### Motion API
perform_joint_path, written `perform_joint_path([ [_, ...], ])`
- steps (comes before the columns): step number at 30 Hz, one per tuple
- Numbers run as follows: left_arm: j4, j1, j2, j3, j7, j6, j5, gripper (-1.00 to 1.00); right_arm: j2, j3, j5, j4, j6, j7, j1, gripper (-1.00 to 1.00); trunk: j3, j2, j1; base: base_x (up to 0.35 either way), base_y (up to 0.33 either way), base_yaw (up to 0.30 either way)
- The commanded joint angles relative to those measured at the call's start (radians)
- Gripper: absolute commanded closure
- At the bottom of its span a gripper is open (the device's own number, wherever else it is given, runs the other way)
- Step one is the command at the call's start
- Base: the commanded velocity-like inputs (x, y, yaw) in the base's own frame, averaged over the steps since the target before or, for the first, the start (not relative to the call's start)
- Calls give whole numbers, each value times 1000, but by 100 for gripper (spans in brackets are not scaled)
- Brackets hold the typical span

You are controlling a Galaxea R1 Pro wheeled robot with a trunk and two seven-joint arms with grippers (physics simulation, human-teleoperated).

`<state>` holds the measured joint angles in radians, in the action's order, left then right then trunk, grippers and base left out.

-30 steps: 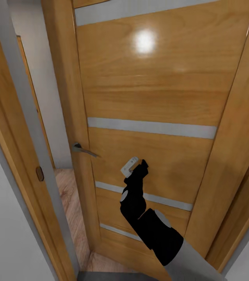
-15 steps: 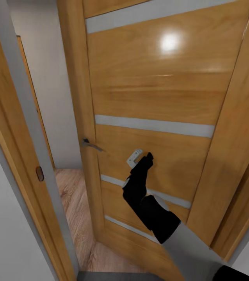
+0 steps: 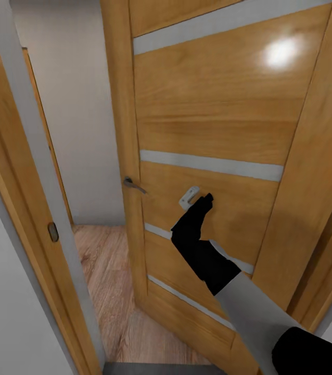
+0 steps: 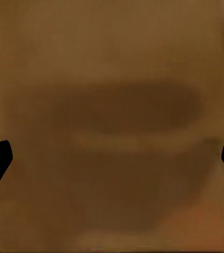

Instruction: Move the two storage containers from the living room to the garage. In the garage, place one container on the floor and stack the other container on top of it (either order is fine).

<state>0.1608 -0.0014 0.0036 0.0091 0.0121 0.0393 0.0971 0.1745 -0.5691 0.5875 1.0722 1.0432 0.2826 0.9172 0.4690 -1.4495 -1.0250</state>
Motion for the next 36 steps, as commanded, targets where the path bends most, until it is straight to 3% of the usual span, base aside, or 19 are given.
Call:
perform_joint_path([
  [1, 0, 0, 0, 0, 0, 2, 10, -100, 0, 1, -18, -13, 4, 10, 10, -100, 1, -1, 0, 0, 0, 0],
  [6, 0, 0, -6, 0, 0, 2, 10, -100, 0, 5, -55, -62, 4, 10, 44, -100, 1, -1, 0, 0, 0, 0],
  [11, 0, 0, -8, 0, 2, 0, 10, -100, 0, 8, -62, -109, 4, 10, 71, -100, 1, -1, 0, 0, 0, 0],
  [14, 0, 0, -8, 0, 2, -1, 10, -100, 0, 60, -64, -174, 4, 12, 116, -100, 1, -1, 0, 0, 0, 0],
  [20, 0, 0, -8, 0, 2, -1, 10, -100, 0, 73, -65, -216, 4, 11, 157, -100, 1, -1, 0, 0, 0, 0],
  [36, 0, 0, -8, 0, 2, -3, 10, -100, 0, 165, -86, -390, 4, 10, 288, -100, 1, -1, 0, 0, 0, 0],
])
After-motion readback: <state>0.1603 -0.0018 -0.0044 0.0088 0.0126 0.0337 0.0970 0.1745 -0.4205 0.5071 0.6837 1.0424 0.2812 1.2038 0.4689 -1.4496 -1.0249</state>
